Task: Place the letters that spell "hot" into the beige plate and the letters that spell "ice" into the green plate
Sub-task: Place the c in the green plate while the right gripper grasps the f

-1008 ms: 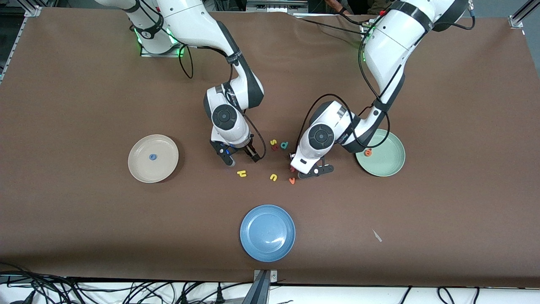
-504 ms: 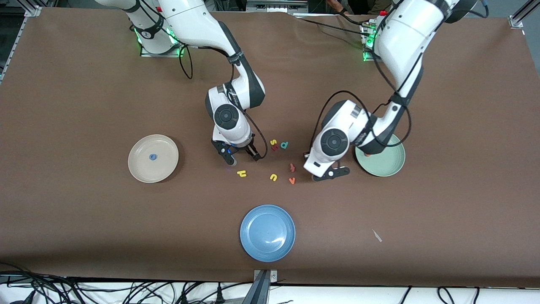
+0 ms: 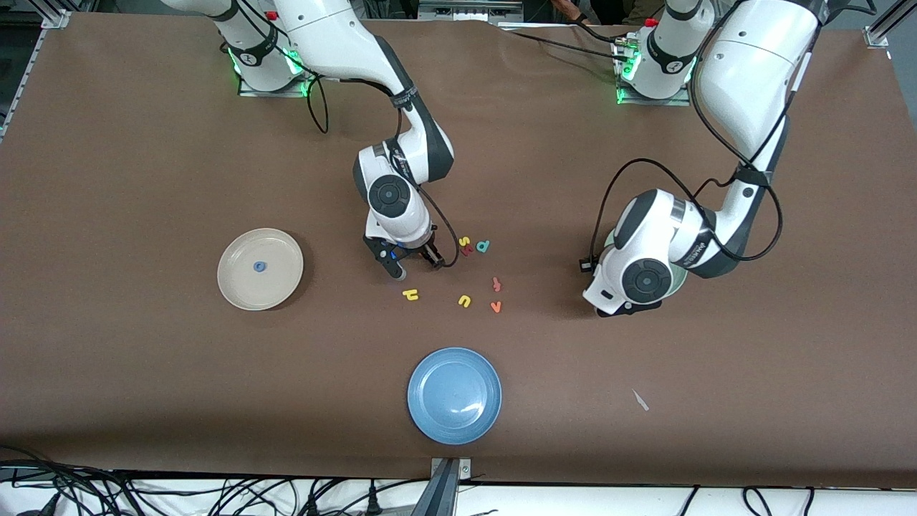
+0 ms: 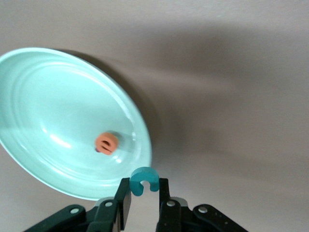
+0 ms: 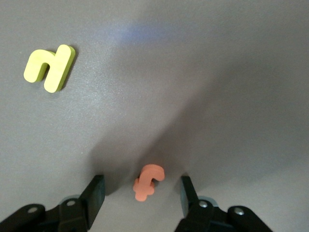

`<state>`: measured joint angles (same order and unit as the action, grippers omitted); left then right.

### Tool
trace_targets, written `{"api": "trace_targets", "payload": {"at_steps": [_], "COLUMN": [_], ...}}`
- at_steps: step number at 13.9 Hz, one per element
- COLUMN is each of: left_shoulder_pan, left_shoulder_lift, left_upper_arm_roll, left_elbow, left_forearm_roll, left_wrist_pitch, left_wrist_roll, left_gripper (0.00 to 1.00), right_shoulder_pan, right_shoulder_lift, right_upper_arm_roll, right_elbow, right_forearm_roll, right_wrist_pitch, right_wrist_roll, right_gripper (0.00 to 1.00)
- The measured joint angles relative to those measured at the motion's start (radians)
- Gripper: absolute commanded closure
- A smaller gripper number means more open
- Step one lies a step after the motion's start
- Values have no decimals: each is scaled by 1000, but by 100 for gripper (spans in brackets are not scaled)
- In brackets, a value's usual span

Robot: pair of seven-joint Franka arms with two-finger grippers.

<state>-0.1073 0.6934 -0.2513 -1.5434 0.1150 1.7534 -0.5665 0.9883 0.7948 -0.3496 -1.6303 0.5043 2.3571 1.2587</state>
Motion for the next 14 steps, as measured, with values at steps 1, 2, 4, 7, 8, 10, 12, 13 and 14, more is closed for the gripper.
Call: {"api": "trace_targets", "payload": {"at_steps": [1, 2, 4, 7, 8, 10, 12, 13, 14], "left_shoulder_pan": [17, 37, 78, 88, 85, 78, 76, 76, 76], "left_shoulder_lift": [0, 0, 0, -1, -5, -30, -75, -97, -114], "left_upper_arm_roll": [2, 3, 3, -4, -10, -14, -19, -29, -43], "left_elbow": [-4, -8, -13, -9, -3, 20, 50, 67, 92], "left_forearm_roll": [9, 27, 42, 42, 42, 42, 42, 42, 42], "left_wrist_pitch": [-3, -4, -4, -3, -3, -2, -8, -20, -49], "left_wrist_roll": [43, 81, 135, 155, 155, 155, 155, 155, 155], "left_gripper": [87, 26, 0, 0, 0, 0, 0, 0, 0], "right_shoulder_pan": [0, 0, 0, 0, 0, -1, -1, -2, -2], "right_shoulder_lift": [-1, -2, -2, -3, -3, -3, -3, -3, -3], "right_upper_arm_roll": [0, 0, -1, -2, -2, -3, -4, -4, -4], "right_elbow": [3, 3, 4, 4, 4, 4, 4, 4, 4], "right_forearm_roll": [0, 0, 0, 0, 1, 2, 2, 2, 3], "right_wrist_pitch": [0, -2, -2, -5, -6, -6, -6, -6, -7], "right_wrist_roll": [0, -2, -7, -19, -20, -22, -22, -25, -30], "right_gripper": [51, 53, 53, 56, 57, 57, 60, 61, 64]}}
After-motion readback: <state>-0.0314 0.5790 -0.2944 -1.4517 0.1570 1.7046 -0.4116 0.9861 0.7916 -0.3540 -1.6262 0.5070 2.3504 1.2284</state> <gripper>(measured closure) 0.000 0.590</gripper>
